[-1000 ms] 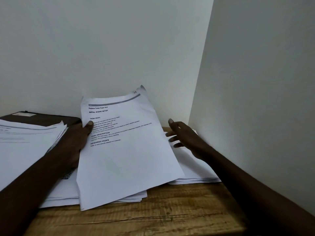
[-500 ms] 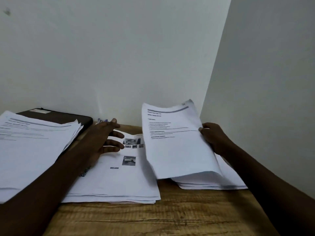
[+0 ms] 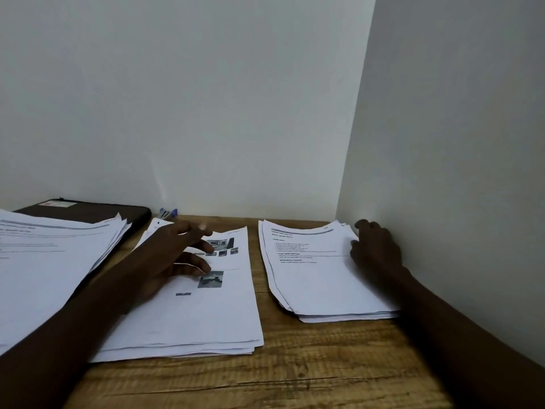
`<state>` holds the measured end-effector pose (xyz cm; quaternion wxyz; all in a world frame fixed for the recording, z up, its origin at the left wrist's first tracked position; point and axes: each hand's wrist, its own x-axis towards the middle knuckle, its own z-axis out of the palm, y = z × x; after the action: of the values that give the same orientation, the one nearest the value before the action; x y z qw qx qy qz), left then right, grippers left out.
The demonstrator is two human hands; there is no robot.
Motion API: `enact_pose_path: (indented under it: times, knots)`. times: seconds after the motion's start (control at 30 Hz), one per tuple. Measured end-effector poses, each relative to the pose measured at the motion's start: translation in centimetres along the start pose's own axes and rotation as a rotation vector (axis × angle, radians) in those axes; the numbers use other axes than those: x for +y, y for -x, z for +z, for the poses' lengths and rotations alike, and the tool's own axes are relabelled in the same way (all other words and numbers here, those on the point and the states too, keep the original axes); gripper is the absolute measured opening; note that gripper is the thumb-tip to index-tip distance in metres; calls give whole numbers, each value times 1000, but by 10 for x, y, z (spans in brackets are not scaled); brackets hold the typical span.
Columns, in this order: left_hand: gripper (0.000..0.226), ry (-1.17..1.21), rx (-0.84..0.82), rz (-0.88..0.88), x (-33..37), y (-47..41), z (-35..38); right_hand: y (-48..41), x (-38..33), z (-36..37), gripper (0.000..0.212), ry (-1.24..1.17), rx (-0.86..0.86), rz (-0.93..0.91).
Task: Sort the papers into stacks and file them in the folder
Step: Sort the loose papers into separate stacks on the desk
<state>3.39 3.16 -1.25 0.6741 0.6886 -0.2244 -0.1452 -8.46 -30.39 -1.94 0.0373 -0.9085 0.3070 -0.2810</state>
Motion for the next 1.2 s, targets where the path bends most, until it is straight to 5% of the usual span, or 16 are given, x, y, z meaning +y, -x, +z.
enact_pose_path:
  times: [0.17, 0.33, 0.47, 0.63, 0.77, 1.2]
  knots:
    - [19, 59, -4, 24, 36, -2, 24, -7, -3, -8, 43, -304, 250, -81]
    - [8, -39, -91, -121, 52, -2, 99, -9, 9, 4, 50, -346, -22, -22]
    - [49, -134, -56, -148, 36, -17, 144, -6, 20, 12, 51, -294, -154, -23]
    - [69, -15, 41, -199, 32, -33, 160, 1, 23, 22, 42, -260, -209, -12]
    - [7, 7, 91, -218, 33, -30, 173, 1, 22, 27, 36, -258, -197, 6]
    - [19, 138, 122, -271, 31, -36, 175, -3, 23, 31, 31, -259, -180, 8]
